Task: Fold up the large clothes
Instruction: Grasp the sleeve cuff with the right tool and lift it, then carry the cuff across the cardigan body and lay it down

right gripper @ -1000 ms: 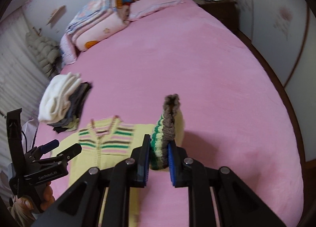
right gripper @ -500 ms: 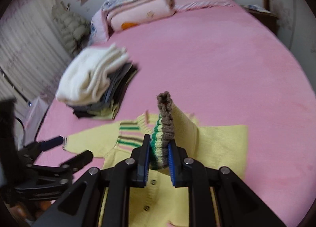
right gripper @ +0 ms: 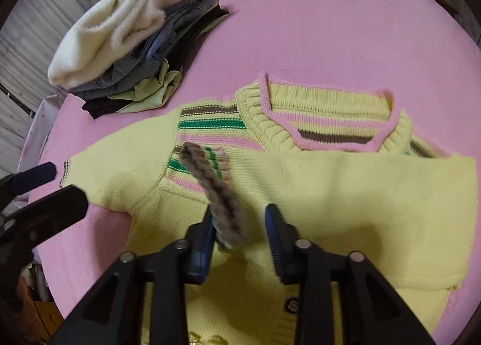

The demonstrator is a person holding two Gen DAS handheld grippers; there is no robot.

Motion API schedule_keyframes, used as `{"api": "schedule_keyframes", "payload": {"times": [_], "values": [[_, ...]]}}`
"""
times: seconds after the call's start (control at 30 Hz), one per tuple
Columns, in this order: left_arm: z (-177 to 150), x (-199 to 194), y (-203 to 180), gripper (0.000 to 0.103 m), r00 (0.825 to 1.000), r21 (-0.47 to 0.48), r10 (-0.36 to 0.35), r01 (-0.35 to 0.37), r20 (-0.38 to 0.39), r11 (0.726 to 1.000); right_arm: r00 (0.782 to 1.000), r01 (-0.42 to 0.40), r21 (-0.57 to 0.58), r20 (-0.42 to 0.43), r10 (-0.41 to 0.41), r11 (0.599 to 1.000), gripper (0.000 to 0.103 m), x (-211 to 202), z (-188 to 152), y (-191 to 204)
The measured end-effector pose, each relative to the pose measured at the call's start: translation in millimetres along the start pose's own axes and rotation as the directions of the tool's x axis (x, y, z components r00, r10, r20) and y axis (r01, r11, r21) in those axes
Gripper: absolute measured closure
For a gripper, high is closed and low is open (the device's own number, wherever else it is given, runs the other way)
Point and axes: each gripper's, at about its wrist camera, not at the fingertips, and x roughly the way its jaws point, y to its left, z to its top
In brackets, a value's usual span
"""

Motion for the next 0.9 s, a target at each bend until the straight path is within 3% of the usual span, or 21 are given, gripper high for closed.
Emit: {"api": "schedule_keyframes", "payload": {"times": [0.17,0.37,0.5,0.6,0.77,0.83,0.87,0.9], "values": [[1,8,-4,0.002,0.998,-0.003,-0.064,0.064,-0.012,0.998,0.999,-0.029,0.010,0.043,0.029,1.000,0.066,-27,-4,-4],[1,26,-18,0.003,0.988,-0.009,-0.148,0.147,-0.044,0.989,0.996,-0.005,0.048,0.091,0.000,0.999,0.066,-67,-21,-27],[-4,53,-30,0.022,0.975,-0.026,-0.198,0.197,-0.102,0.980,0.995,0.019,0.076,0.100,-0.026,0.997,0.066,-82,-32,-44],[-7,72,-35,0.029,0.965,-0.055,-0.216,0.210,-0.146,0.976,0.993,0.037,0.099,0.108,-0.047,0.994,0.066,-93,-42,-60],[-10,87,-47,0.029,0.973,-0.062,-0.172,0.164,-0.151,0.984,0.990,0.058,0.158,0.115,-0.077,0.986,0.066,-104,-56,-86],[-10,89,-53,0.045,0.976,-0.056,-0.163,0.157,-0.146,0.986,0.989,0.074,0.193,0.113,-0.097,0.978,0.066,-108,-62,-99],[-9,89,-57,0.066,0.976,-0.045,-0.160,0.155,-0.150,0.987,0.988,0.088,0.207,0.108,-0.112,0.974,0.066,-108,-65,-104],[-8,90,-63,0.071,0.976,-0.029,-0.144,0.141,-0.164,0.990,0.986,0.107,0.221,0.100,-0.132,0.969,0.066,-108,-68,-110]]}}
